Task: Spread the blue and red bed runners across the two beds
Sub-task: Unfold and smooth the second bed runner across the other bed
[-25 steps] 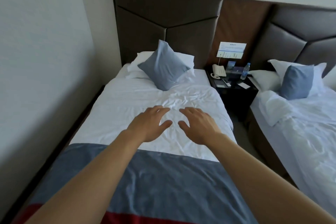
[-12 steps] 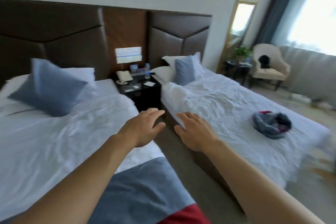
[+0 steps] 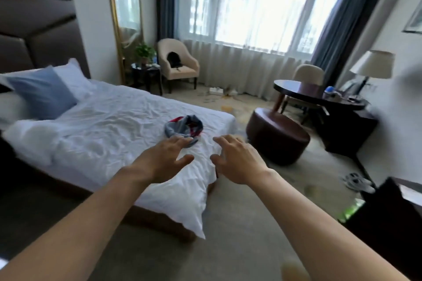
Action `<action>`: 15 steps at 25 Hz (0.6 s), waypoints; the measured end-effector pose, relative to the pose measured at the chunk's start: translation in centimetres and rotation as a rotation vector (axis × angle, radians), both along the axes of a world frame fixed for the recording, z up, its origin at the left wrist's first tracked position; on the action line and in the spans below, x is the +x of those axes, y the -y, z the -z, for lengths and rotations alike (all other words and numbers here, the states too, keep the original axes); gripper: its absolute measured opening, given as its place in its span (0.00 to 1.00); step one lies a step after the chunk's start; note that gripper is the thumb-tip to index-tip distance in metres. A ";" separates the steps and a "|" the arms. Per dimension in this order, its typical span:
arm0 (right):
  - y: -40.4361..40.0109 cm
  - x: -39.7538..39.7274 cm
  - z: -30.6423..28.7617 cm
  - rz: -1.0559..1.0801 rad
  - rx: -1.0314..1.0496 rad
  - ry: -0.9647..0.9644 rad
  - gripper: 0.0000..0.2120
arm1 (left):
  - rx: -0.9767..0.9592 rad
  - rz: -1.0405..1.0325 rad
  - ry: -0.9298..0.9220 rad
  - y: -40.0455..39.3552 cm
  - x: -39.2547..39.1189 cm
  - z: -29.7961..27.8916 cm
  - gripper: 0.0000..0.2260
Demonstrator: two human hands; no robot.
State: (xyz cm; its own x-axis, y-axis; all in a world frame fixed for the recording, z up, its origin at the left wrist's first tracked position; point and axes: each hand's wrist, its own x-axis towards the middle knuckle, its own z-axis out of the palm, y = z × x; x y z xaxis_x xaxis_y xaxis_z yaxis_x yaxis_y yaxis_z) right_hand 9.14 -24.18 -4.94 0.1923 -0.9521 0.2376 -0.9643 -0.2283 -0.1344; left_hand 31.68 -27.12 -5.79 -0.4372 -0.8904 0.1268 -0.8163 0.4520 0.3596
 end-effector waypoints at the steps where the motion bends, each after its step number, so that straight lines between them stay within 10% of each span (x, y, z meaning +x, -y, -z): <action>1: 0.9 -2.2 0.1 0.028 0.004 0.004 0.28 | 0.006 0.043 0.003 1.7 -2.8 -0.2 0.26; 15: 23.6 -25.4 2.3 0.359 0.039 -0.015 0.28 | -0.013 0.393 -0.030 30.7 -30.3 2.2 0.26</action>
State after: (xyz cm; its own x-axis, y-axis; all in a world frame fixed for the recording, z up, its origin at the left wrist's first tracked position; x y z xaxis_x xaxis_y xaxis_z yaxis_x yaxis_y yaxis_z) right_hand -16.26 -47.80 -7.27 -0.1524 -0.9680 0.1993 -0.9840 0.1298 -0.1219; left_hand 1.39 -57.81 -8.01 -0.7404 -0.6541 0.1549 -0.5696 0.7328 0.3723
